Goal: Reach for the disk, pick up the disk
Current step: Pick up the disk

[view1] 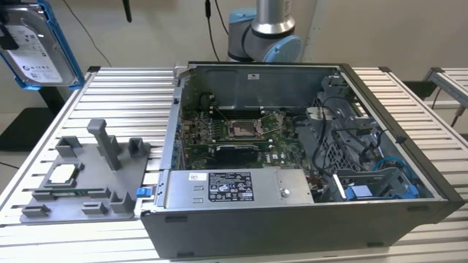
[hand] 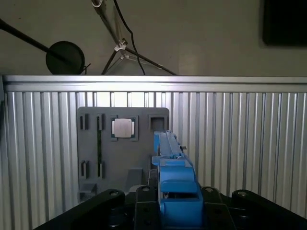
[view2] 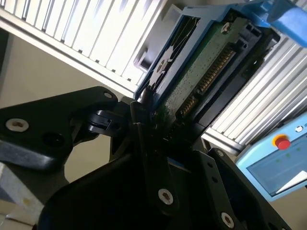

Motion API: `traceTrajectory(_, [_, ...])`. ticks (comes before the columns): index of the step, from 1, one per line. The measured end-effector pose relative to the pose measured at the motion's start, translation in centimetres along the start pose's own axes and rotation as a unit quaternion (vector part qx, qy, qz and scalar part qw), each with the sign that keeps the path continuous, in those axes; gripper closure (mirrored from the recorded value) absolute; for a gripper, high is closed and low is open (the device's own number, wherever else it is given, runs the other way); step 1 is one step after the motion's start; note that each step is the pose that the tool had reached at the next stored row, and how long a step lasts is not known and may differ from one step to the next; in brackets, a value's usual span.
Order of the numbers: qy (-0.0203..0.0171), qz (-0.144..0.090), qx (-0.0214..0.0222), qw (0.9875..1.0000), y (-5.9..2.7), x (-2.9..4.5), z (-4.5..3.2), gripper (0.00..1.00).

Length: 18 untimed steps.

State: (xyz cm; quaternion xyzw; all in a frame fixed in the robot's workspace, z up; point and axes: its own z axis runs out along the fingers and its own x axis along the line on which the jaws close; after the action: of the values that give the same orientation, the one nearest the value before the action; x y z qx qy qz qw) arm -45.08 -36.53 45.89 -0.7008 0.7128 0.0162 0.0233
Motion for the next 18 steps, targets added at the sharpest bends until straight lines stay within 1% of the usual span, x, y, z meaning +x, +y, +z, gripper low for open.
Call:
traceTrajectory(4, [0.0000,0.000,-0.0001,1.0000,-0.01,-0.07,-1.18,1.00])
traceTrajectory(15, [0.0006,-0.001,-0.0001,1.0000,0.00,-0.24,-3.90,1.00])
traceTrajectory(18, [0.0009,-0.001,0.0005,1.0000,0.05,-0.27,-4.47,1.00])
